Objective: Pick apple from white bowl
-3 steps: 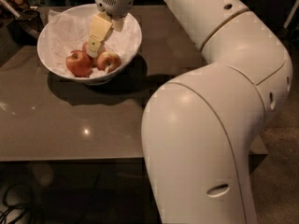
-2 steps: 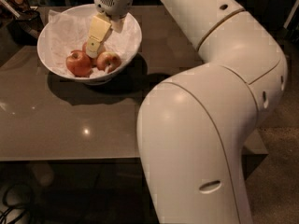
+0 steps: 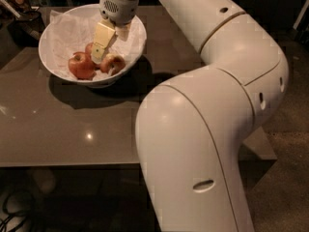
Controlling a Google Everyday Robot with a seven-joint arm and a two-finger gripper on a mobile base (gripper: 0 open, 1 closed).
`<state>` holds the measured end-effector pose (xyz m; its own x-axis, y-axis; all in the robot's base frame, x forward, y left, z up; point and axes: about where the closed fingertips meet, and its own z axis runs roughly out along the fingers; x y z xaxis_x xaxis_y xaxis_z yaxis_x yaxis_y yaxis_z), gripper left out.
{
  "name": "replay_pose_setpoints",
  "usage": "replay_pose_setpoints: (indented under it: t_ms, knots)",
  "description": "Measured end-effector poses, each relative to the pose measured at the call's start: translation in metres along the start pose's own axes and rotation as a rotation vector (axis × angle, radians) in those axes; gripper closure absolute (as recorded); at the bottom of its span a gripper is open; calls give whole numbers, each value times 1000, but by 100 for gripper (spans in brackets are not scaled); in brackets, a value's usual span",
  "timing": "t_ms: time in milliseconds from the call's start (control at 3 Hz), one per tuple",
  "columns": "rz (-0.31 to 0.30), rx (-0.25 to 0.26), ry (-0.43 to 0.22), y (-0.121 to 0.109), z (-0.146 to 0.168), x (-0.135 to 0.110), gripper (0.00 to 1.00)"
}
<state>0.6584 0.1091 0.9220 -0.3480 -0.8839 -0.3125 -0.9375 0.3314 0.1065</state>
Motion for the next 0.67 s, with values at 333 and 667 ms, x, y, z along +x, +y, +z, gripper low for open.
replay_pose_setpoints:
  t_ms: [333, 667]
  knots:
    - [13, -11, 10, -1, 6, 3, 15]
    - [18, -22, 21, -1, 11, 6, 18]
